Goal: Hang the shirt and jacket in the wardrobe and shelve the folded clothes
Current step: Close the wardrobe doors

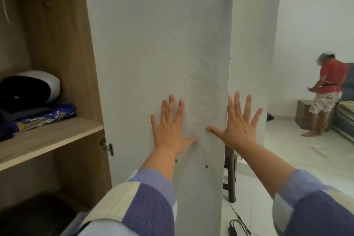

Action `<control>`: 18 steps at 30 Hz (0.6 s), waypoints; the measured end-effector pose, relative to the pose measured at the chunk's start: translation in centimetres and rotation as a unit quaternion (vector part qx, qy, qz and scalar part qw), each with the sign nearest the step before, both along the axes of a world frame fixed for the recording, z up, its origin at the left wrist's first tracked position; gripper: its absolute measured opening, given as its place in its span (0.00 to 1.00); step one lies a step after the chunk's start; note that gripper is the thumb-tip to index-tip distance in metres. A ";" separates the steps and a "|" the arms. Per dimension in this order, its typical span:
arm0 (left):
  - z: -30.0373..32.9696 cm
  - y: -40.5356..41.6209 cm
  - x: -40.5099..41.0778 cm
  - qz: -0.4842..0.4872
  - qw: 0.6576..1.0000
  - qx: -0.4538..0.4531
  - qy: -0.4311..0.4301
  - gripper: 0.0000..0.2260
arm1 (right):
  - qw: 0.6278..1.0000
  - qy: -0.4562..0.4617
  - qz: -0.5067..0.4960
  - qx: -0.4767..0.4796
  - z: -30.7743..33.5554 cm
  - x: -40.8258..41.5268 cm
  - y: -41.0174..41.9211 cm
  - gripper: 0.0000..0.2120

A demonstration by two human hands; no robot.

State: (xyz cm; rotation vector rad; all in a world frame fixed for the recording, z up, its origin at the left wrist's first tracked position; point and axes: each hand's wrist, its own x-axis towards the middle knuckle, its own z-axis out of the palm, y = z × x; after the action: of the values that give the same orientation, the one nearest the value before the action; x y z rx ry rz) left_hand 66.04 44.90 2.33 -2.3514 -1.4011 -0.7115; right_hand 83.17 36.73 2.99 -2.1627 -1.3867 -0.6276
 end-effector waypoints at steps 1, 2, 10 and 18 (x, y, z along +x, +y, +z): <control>0.1 -0.2 0.0 0.005 1.000 -0.001 0.001 0.56 | 1.000 -0.011 0.004 -0.010 0.0 0.4 -0.2 0.54; 0.2 -0.4 0.1 0.010 1.000 -0.003 0.002 0.56 | 1.000 -0.022 0.012 -0.019 0.1 0.8 -0.4 0.53; 0.6 -3.7 0.9 0.034 0.998 -0.048 -0.013 0.60 | 0.982 -0.105 0.159 0.000 0.5 3.7 -1.8 0.41; -0.3 -10.6 -4.6 -0.012 0.999 -0.026 -0.030 0.60 | 0.896 -0.134 0.419 0.069 0.2 -1.0 -3.0 0.38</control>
State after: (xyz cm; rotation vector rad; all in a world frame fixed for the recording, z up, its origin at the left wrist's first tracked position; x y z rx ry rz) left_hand 61.48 34.33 2.01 -2.4085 -1.4362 -0.7681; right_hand 82.14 33.73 3.19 -1.1907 -2.1301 -0.6477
